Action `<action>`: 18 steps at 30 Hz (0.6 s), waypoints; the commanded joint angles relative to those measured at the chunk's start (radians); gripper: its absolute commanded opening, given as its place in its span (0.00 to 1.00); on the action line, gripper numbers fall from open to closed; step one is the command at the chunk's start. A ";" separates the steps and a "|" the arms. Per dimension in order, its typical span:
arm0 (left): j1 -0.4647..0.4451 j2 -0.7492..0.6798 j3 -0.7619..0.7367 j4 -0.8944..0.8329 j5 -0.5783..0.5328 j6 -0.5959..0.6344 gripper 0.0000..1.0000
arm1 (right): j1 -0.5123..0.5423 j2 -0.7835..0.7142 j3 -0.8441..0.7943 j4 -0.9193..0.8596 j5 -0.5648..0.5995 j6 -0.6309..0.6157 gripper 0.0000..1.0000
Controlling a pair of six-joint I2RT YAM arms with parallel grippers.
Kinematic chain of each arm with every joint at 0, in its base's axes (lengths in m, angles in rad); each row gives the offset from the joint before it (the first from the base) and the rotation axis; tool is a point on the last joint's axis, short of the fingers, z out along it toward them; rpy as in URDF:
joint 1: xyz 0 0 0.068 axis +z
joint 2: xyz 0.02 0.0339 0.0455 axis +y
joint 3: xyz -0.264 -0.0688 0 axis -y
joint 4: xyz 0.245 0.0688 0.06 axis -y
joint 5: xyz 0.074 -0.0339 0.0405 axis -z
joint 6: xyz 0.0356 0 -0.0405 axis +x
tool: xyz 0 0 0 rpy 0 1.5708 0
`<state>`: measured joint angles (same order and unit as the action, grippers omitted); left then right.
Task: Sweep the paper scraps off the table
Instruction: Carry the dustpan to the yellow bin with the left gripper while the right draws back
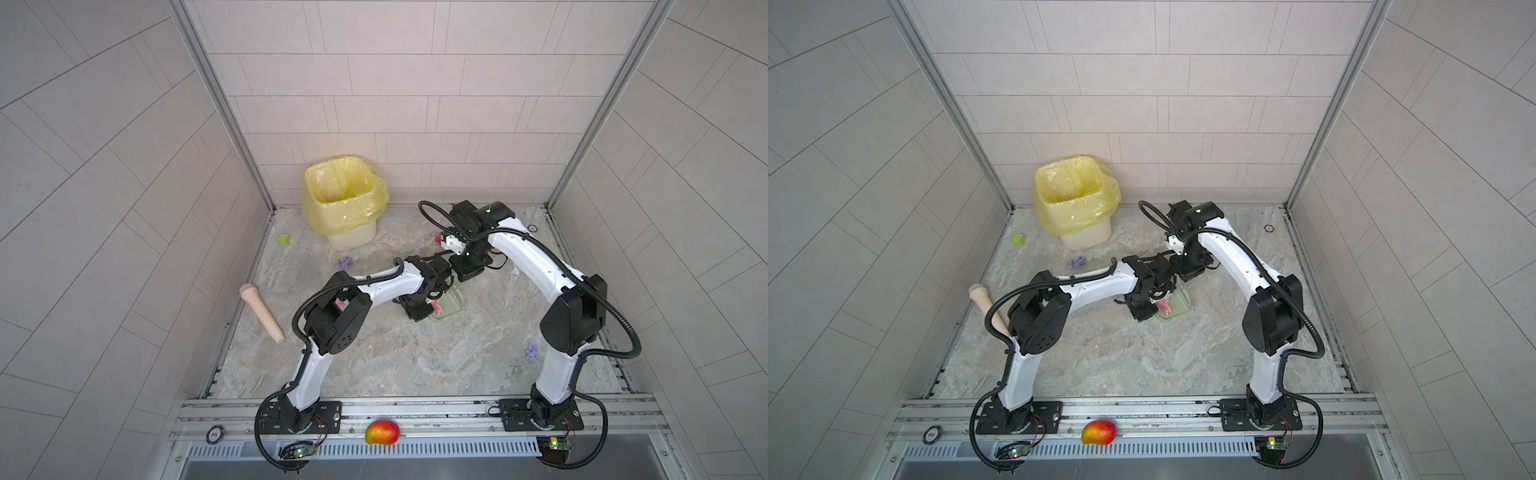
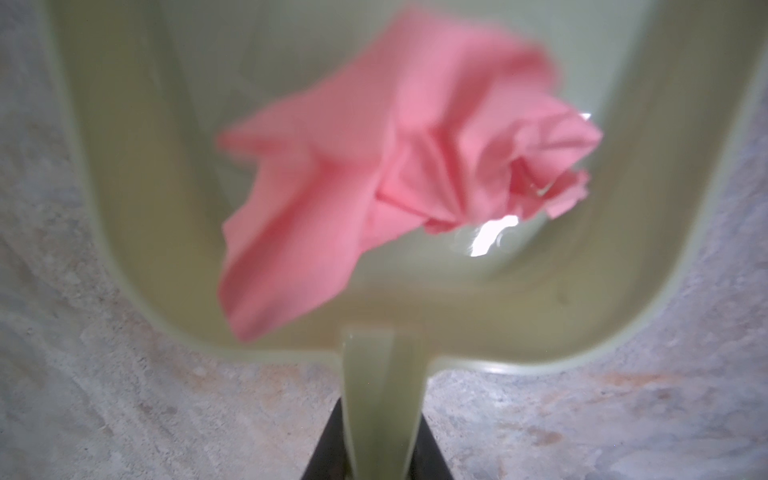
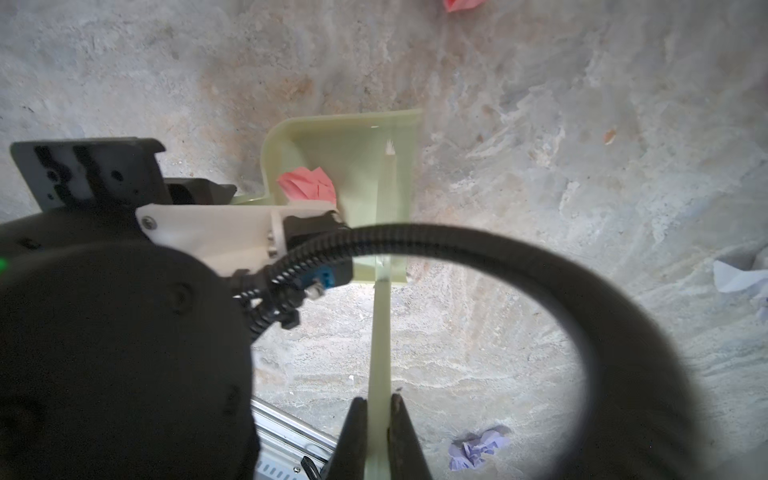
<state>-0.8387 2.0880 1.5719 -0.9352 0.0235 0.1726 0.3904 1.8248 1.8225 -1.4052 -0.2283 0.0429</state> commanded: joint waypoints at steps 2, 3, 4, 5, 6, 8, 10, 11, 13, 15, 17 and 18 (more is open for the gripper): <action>0.016 -0.077 -0.059 0.045 -0.030 -0.019 0.00 | -0.082 -0.104 -0.020 -0.068 -0.012 0.014 0.00; 0.016 -0.088 -0.066 0.056 -0.031 -0.021 0.00 | -0.095 -0.116 -0.025 -0.065 -0.014 0.013 0.00; 0.016 -0.102 -0.075 0.064 -0.033 -0.022 0.00 | -0.109 -0.129 -0.032 -0.059 -0.017 0.014 0.00; 0.016 -0.114 -0.083 0.071 -0.035 -0.027 0.00 | -0.124 -0.142 -0.041 -0.050 -0.022 0.015 0.00; 0.016 -0.126 -0.090 0.078 -0.033 -0.030 0.00 | -0.137 -0.154 -0.052 -0.041 -0.029 0.017 0.00; 0.018 -0.154 -0.106 0.090 -0.036 -0.039 0.00 | -0.164 -0.184 -0.083 -0.012 -0.056 0.024 0.00; 0.019 -0.190 -0.125 0.103 -0.040 -0.048 0.00 | -0.182 -0.214 -0.123 0.023 -0.083 0.033 0.00; 0.018 -0.212 -0.138 0.113 -0.047 -0.054 0.00 | -0.190 -0.228 -0.144 0.040 -0.097 0.039 0.00; 0.020 -0.256 -0.160 0.128 -0.065 -0.063 0.00 | -0.201 -0.252 -0.177 0.064 -0.115 0.050 0.00; 0.020 -0.301 -0.175 0.131 -0.085 -0.072 0.00 | -0.210 -0.272 -0.204 0.085 -0.132 0.052 0.00; 0.022 -0.346 -0.176 0.118 -0.103 -0.084 0.00 | -0.217 -0.290 -0.228 0.100 -0.153 0.058 0.00; 0.024 -0.364 -0.173 0.106 -0.111 -0.089 0.00 | -0.221 -0.298 -0.236 0.106 -0.163 0.059 0.00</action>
<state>-0.8219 1.7870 1.4021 -0.8207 -0.0448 0.1188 0.1768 1.5688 1.6024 -1.3296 -0.3439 0.0875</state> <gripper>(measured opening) 0.204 0.114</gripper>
